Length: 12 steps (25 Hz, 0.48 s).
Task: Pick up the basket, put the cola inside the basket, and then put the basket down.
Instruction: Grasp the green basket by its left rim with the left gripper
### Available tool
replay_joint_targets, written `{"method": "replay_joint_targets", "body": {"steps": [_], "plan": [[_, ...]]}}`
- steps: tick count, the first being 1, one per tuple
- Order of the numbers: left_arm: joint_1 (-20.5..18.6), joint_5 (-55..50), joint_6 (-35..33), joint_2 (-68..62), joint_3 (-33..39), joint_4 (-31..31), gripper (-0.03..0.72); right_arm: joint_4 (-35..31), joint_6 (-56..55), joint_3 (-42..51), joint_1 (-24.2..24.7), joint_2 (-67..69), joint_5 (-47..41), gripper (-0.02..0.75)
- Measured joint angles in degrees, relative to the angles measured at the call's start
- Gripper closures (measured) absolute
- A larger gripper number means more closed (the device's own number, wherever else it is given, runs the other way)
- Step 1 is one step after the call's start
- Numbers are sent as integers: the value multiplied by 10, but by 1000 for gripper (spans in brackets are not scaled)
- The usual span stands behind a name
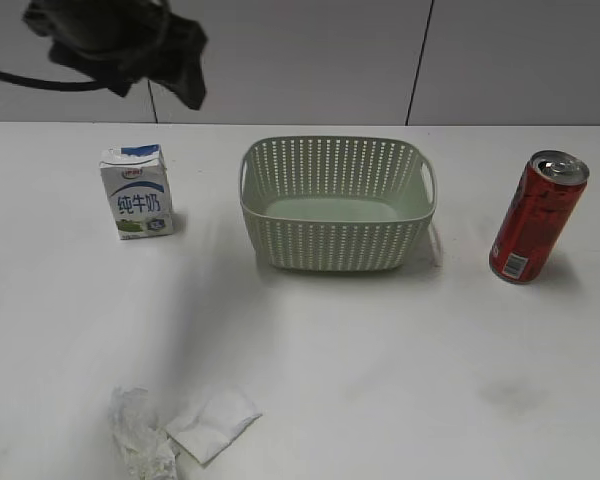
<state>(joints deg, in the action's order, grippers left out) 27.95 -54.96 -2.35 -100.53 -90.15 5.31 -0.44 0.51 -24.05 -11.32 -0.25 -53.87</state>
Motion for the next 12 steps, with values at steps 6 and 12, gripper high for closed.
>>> {"method": "replay_joint_targets", "body": {"steps": [6, 12], "plan": [[63, -78, 126, -140, -157, -61, 57, 0, 0, 0, 0, 0, 0, 147], [66, -112, 196, -240, -228, -43, 76, 0, 0, 0, 0, 0, 0, 148]]}}
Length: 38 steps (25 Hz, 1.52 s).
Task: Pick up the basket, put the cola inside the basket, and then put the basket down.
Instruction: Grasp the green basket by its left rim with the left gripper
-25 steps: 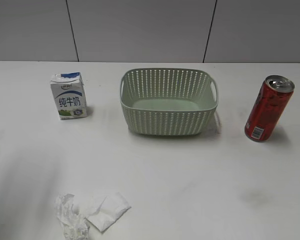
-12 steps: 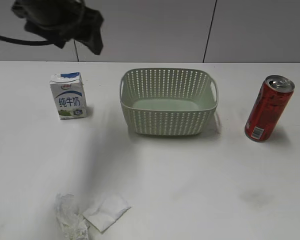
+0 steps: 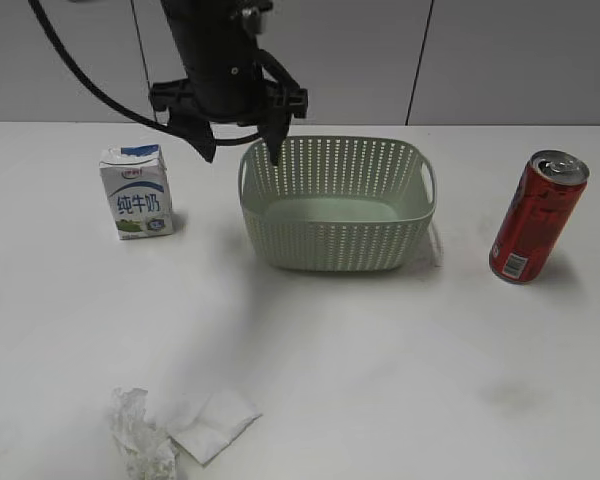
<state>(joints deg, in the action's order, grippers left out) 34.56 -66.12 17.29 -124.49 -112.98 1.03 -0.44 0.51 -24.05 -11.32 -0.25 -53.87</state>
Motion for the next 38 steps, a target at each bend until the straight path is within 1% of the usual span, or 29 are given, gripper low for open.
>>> {"method": "replay_joint_targets", "body": {"steps": [6, 11, 14, 20, 22, 26, 30, 33, 38], "plan": [[0, 17, 25, -50, -5, 6, 92, 0, 0, 0, 0, 0, 0, 148], [0, 54, 36, -81, -5, 6, 98, 0, 0, 0, 0, 0, 0, 148], [-1, 58, 38, -89, -7, 4, 131, 0, 0, 0, 0, 0, 0, 148], [-12, 35, 38, -101, -10, 4, 251, 0, 0, 0, 0, 0, 0, 148], [-14, 34, 39, -101, -10, 4, 321, 0, -1, 0, 0, 0, 0, 148], [-14, 33, 39, -99, -10, 6, 498, 0, -1, 0, 0, 0, 0, 148], [-14, 34, 39, -98, -10, 20, 628, 0, -1, 0, 0, 0, 0, 148], [-14, 31, 39, -96, -10, 30, 671, 1, -1, 0, 0, 0, 0, 148], [-14, 7, 38, -62, -10, 32, 683, 4, -1, 0, 0, 0, 0, 148]]}}
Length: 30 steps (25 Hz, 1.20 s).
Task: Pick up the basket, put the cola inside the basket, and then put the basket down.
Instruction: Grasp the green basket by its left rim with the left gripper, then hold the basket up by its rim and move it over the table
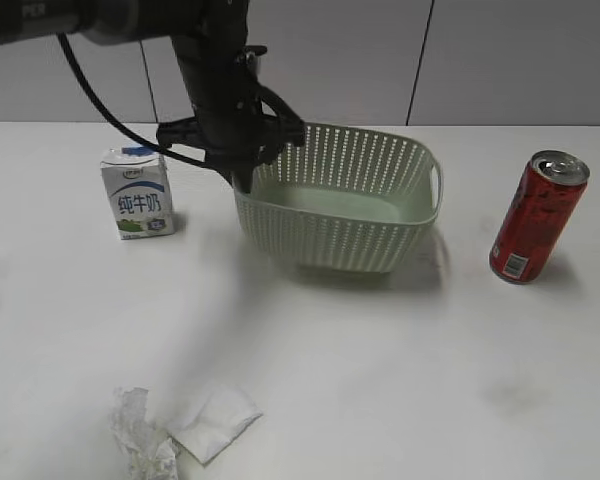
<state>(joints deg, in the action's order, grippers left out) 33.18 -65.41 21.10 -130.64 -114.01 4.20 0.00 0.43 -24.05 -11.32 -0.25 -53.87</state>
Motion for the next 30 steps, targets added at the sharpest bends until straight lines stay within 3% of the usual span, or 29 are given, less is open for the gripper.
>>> {"method": "replay_joint_targets", "body": {"steps": [5, 11, 21, 30], "plan": [[2, -42, -7, 38, 0, 6, 687, 4, -10, -10, 0, 29, 10, 148], [20, -38, -7, 65, 13, 42, 688, 4, -54, -84, 0, 187, 24, 148], [24, 9, 12, 112, 125, 34, 689, 4, -63, -322, 0, 534, 22, 148], [21, 27, 18, 123, 134, 31, 689, 53, -62, -526, 12, 870, -62, 148]]}}
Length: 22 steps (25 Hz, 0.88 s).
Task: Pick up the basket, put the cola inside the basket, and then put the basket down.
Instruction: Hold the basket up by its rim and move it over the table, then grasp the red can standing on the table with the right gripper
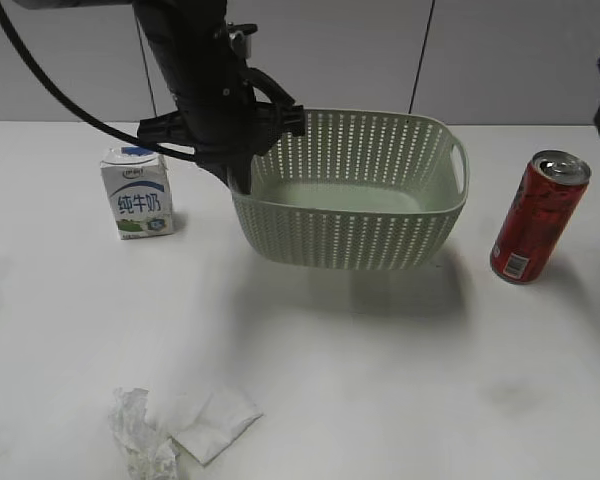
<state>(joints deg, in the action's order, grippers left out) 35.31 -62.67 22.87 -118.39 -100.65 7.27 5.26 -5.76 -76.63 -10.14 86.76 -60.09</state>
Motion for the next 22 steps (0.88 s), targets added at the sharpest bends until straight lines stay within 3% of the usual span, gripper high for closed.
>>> {"method": "replay_joint_targets", "body": {"steps": [10, 22], "plan": [[-1, 7, 1, 0, 0, 1, 689, 18, 13, -65, 3, 166, -4, 148], [-1, 8, 1, 0, 3, 1, 689, 24, 14, -137, 3, 156, -52, 148]]}}
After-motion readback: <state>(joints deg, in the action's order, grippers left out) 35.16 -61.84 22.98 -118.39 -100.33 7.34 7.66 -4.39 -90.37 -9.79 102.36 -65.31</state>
